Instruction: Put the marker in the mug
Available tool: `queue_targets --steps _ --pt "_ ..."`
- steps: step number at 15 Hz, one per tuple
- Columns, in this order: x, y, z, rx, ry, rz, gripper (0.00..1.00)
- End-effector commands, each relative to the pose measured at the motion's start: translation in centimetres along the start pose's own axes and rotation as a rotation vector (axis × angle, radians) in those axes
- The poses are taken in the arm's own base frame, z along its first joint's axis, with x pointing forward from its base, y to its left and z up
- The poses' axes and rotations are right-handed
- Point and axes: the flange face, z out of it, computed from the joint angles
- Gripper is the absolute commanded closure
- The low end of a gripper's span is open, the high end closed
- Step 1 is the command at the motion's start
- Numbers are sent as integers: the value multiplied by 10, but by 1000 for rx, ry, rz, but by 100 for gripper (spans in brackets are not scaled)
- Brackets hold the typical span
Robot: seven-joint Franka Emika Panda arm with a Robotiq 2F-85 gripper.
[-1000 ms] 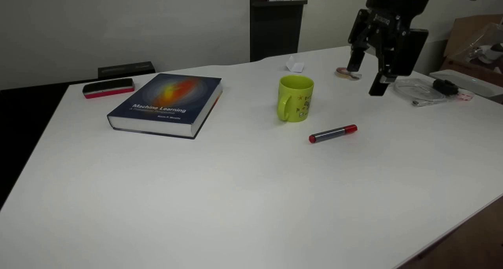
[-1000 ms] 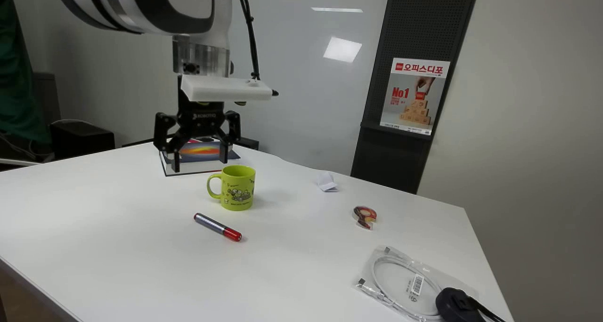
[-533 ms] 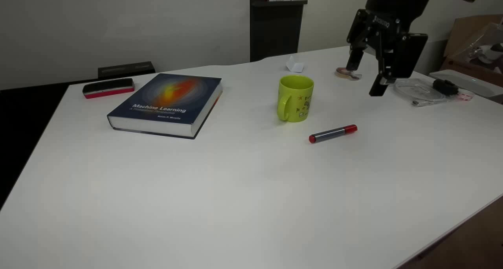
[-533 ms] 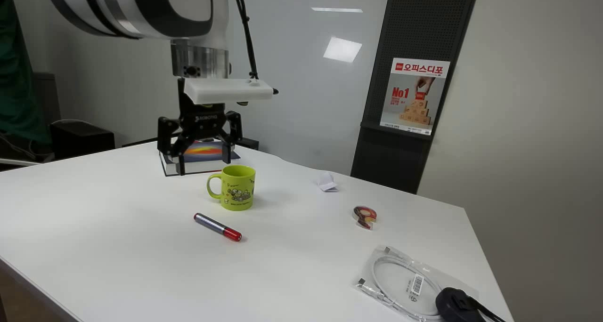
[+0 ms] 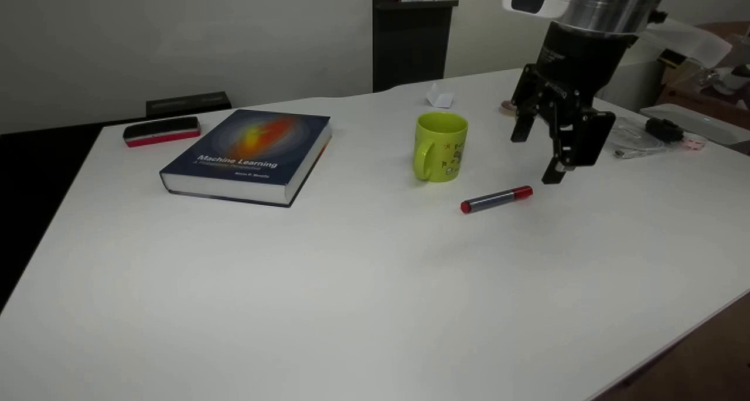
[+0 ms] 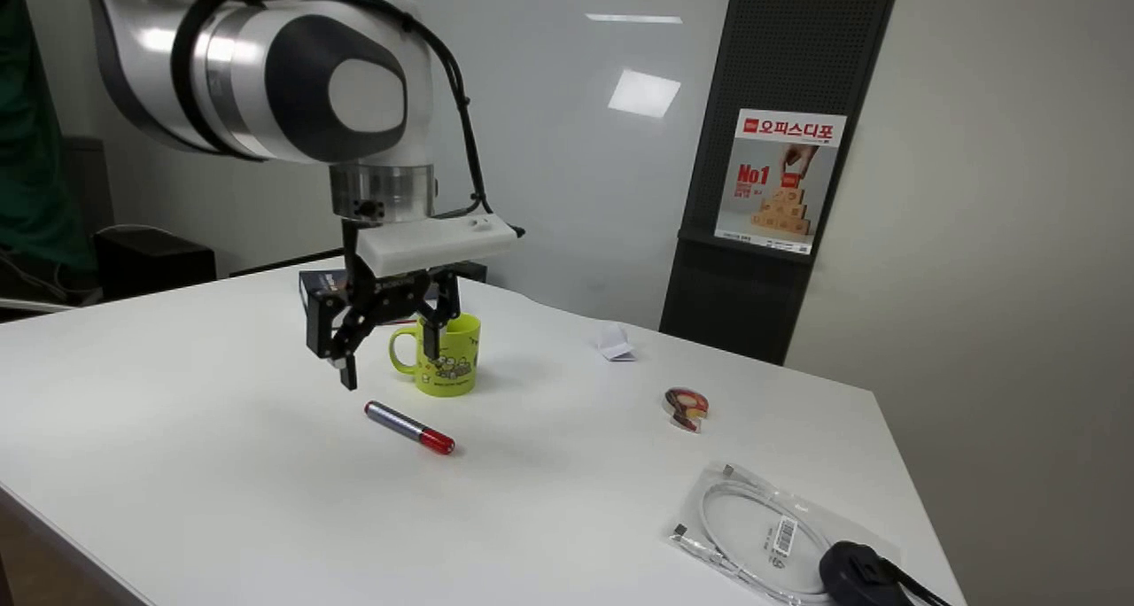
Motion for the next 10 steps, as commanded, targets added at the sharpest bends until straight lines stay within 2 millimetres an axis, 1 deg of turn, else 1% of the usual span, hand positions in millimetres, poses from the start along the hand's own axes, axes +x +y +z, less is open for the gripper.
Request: queue_targets --steps 1,2,4,7,10 --pt "-2 7 24 29 -25 9 0" --pt "-3 0 11 20 -12 -4 0" --pt "-4 0 18 29 -18 -8 0" --pt "-4 2 21 24 -34 -7 0" --pt "-3 8 32 1 -27 13 0"
